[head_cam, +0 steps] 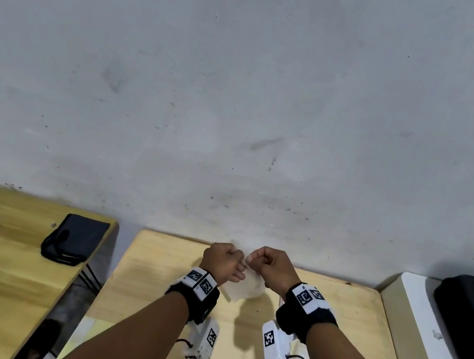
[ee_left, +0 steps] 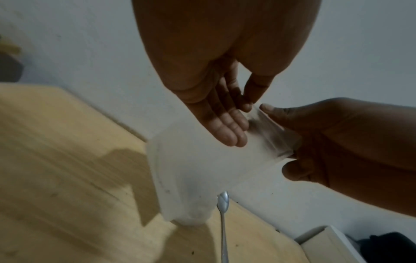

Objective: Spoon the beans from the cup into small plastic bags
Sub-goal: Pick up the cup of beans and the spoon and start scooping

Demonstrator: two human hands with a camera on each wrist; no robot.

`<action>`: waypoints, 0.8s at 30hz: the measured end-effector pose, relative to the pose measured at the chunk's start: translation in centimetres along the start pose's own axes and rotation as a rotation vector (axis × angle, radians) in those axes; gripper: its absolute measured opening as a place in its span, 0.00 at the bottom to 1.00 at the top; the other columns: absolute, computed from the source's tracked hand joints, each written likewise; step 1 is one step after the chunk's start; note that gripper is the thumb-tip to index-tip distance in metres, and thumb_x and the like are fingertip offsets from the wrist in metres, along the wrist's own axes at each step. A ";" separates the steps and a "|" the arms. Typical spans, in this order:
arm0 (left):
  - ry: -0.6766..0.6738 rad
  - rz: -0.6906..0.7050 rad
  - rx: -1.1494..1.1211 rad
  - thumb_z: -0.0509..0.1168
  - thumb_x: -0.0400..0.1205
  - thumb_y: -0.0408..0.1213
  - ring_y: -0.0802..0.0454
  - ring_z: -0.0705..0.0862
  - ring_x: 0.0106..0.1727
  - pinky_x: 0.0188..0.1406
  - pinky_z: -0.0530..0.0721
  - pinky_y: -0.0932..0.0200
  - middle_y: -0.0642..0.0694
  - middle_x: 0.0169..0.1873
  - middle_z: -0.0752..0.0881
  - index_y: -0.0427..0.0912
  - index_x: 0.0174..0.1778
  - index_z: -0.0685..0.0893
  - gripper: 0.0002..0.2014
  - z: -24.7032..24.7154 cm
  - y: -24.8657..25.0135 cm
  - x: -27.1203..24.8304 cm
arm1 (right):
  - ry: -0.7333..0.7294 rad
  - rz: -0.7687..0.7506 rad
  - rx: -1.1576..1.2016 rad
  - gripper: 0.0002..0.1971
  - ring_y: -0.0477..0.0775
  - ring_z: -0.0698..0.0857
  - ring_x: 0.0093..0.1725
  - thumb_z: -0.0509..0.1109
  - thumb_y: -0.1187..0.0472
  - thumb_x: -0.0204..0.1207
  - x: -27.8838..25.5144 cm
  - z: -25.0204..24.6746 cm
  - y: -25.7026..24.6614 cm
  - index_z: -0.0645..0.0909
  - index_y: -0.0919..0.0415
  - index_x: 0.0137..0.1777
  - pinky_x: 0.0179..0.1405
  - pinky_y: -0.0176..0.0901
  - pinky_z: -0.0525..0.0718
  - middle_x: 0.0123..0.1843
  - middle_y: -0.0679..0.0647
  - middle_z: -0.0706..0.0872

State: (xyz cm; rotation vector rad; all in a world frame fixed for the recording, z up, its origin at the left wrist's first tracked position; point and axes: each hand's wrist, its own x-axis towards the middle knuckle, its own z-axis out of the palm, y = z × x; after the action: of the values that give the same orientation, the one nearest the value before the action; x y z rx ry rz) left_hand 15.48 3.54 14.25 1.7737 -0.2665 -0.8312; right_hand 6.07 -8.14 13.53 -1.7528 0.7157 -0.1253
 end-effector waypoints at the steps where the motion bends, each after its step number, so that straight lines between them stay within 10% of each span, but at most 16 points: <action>1: 0.004 0.024 0.032 0.61 0.77 0.29 0.40 0.85 0.27 0.31 0.85 0.53 0.35 0.28 0.85 0.32 0.34 0.81 0.08 0.0 0.1 0.0 | 0.021 -0.020 -0.025 0.05 0.47 0.80 0.29 0.76 0.62 0.74 0.2 0.0 0.0 0.86 0.54 0.37 0.29 0.41 0.82 0.30 0.52 0.82; 14: 0.022 0.296 0.459 0.65 0.72 0.44 0.42 0.85 0.27 0.36 0.87 0.44 0.45 0.21 0.79 0.39 0.23 0.75 0.15 0.4 0.7 0.3 | 0.293 -0.101 -0.264 0.06 0.47 0.86 0.33 0.73 0.63 0.72 1.4 -1.4 -0.1 0.81 0.54 0.37 0.37 0.44 0.85 0.31 0.47 0.88; 17: 0.140 0.418 0.539 0.70 0.67 0.57 0.56 0.80 0.47 0.49 0.83 0.50 0.57 0.44 0.81 0.53 0.44 0.77 0.17 0.5 -0.1 0.1 | 0.257 -0.120 -0.149 0.07 0.46 0.79 0.23 0.72 0.69 0.73 1.2 -1.5 -0.9 0.78 0.57 0.39 0.26 0.36 0.76 0.26 0.48 0.84; 20: 0.127 0.496 0.776 0.71 0.55 0.71 0.57 0.67 0.73 0.69 0.72 0.49 0.57 0.72 0.68 0.56 0.74 0.61 0.52 0.1 -0.9 0.2 | 0.204 -0.101 -0.023 0.08 0.48 0.76 0.24 0.68 0.70 0.76 1.0 -1.8 -1.7 0.81 0.58 0.38 0.24 0.36 0.74 0.26 0.49 0.82; 24: 0.065 0.519 0.905 0.74 0.56 0.67 0.50 0.69 0.74 0.72 0.69 0.49 0.50 0.74 0.67 0.50 0.82 0.51 0.61 -0.1 -0.8 0.9 | 0.087 0.023 0.125 0.13 0.48 0.73 0.23 0.60 0.72 0.80 0.7 -2.0 -2.1 0.85 0.61 0.43 0.21 0.37 0.75 0.29 0.52 0.83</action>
State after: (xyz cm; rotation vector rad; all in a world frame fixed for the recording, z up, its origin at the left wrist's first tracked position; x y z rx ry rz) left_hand 16.03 3.35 13.18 2.3769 -1.1428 -0.2623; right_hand 6.59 -9.92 15.93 -1.6273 0.7754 -0.2271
